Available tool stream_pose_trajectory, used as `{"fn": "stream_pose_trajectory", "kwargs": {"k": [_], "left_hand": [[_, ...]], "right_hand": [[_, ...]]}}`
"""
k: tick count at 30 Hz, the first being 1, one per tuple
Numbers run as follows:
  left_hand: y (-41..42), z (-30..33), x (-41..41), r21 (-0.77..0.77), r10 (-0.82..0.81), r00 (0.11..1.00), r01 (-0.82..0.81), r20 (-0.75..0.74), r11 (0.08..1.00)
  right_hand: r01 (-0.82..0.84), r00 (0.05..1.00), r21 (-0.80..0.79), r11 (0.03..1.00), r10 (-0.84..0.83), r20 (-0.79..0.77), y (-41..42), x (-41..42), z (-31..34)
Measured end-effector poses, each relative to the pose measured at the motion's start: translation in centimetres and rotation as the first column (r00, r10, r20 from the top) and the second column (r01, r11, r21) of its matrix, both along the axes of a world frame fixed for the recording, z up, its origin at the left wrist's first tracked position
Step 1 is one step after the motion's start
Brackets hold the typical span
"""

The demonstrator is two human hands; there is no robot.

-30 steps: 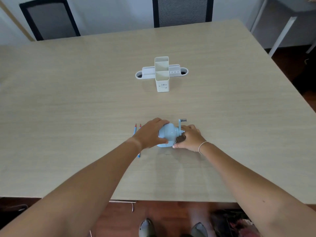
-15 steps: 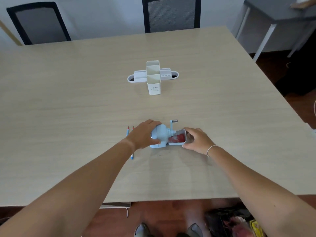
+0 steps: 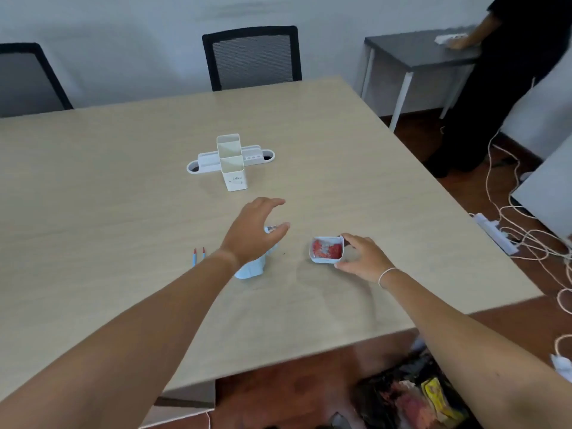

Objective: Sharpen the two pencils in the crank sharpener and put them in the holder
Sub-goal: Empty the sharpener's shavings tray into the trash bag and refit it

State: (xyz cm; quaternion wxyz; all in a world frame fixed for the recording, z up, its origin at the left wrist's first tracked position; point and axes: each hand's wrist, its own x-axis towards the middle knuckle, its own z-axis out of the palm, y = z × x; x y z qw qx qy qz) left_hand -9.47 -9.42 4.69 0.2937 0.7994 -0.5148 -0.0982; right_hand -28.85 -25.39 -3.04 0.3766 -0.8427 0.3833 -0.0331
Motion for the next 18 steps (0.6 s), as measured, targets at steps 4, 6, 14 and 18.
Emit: {"fn": "stream_pose_trajectory", "kwargs": {"k": [4,6,14,18], "left_hand": [[-2.7,0.6,-2.8,-0.035,-0.113,0.993,0.114,0.016,0.993],[-4.1,0.3,-4.7,-0.021,-0.198,0.98,0.199,0.018,0.98],[-7.6,-2.2,-12.8,0.061,-0.511,0.86,0.51,0.004,0.858],[-8.1,-4.0,-16.6,0.128,-0.672,0.741,0.665,0.011,0.736]], "right_hand": [[0.077,0.996,-0.005,0.997,-0.077,0.053,-0.3,-3.1,0.9],[0.143,0.986,0.002,0.99,-0.143,0.081,-0.1,-5.2,1.5],[0.414,0.909,-0.058,0.908,-0.411,0.069,2.6,-15.6,1.8],[0.605,0.796,-0.078,0.793,-0.6,0.075,6.1,-20.7,0.4]]}}
